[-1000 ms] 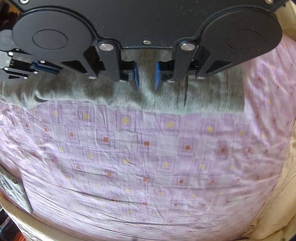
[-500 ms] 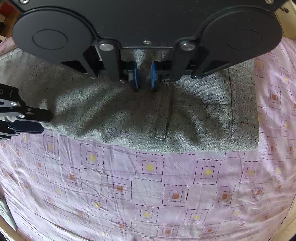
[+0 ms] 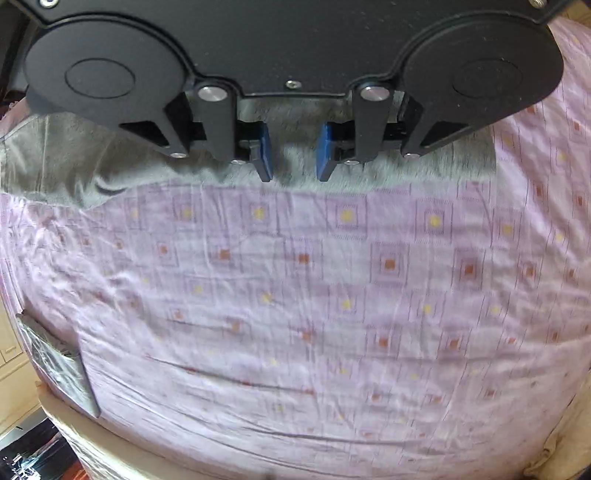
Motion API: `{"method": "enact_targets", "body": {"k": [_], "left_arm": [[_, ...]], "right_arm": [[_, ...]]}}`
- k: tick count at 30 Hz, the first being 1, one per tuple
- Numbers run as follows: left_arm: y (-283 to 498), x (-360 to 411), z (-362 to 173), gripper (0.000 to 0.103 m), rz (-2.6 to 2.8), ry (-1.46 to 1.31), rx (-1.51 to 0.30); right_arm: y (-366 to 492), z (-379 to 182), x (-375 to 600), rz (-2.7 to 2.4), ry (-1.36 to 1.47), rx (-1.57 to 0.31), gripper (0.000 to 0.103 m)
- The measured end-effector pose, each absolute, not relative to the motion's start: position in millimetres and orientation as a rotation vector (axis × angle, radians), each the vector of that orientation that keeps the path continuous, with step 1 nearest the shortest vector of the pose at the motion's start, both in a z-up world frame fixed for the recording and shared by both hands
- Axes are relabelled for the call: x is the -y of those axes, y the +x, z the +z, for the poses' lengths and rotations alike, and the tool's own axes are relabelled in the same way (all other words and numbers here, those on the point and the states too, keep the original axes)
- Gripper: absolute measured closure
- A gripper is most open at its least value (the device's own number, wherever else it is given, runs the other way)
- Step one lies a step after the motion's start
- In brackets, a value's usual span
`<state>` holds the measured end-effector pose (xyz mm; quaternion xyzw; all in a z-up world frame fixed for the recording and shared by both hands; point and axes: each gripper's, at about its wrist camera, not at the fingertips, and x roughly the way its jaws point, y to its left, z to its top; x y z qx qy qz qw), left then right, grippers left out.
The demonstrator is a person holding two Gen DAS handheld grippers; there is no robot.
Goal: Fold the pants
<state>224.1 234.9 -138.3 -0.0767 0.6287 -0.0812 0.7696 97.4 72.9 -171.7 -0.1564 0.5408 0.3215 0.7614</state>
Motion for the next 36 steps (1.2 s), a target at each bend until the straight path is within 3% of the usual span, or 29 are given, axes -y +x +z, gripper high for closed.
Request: {"method": "enact_targets", "body": {"k": [5,6,10,13,14,20,22,29,31,33,36], "left_arm": [[245.8,-202.2,-153.6,0.068,-0.218,-0.064,-1.391],[243.4,-201.0,-159.4,0.068,-0.223,-0.075,-1.41],[208.9,-210.1,-188.1,0.068,-0.206,-0.145,-1.528],[182.6,-220.8,-213.5,0.069,-0.153,-0.139,-1.612],[176.0,-225.6,-221.6,0.072,-0.138,-0.149,-1.629],[170.2,-239.9,-224.7,0.074,-0.091,-0.259,-1.619],[169.6,-238.9,-222.2,0.075,-0.099,-0.245,-1.616],[180.8,-241.4,-176.3,0.078,-0.155,-0.231,-1.505],[194.6,-241.4,-157.0,0.072,-0.178,-0.24,-1.442],[214.7,-235.7,-146.5,0.056,-0.185,-0.238,-1.403],[238.4,-210.5,-151.6,0.052,-0.242,-0.196,-1.407]], "right_arm": [[116.8,-157.8,-58.2,0.569,-0.234,-1.103,0.101],[126.0,-154.7,-53.8,0.561,-0.22,-1.098,0.094],[169.2,-158.4,-43.1,0.619,-0.235,-1.137,0.089],[193.7,-171.6,-42.6,0.691,-0.24,-1.226,0.073],[197.6,-177.1,-43.6,0.711,-0.243,-1.253,0.072],[210.6,-199.8,-52.3,0.735,-0.224,-1.357,0.073],[199.5,-188.4,-54.4,0.737,-0.239,-1.296,0.093],[119.3,-156.7,-65.2,0.741,-0.407,-1.109,0.096],[106.7,-156.0,-68.6,0.72,-0.439,-1.076,0.096],[98.9,-154.2,-73.4,0.703,-0.482,-1.038,0.096],[90.0,-154.2,-79.4,0.705,-0.546,-0.998,0.096]]}}
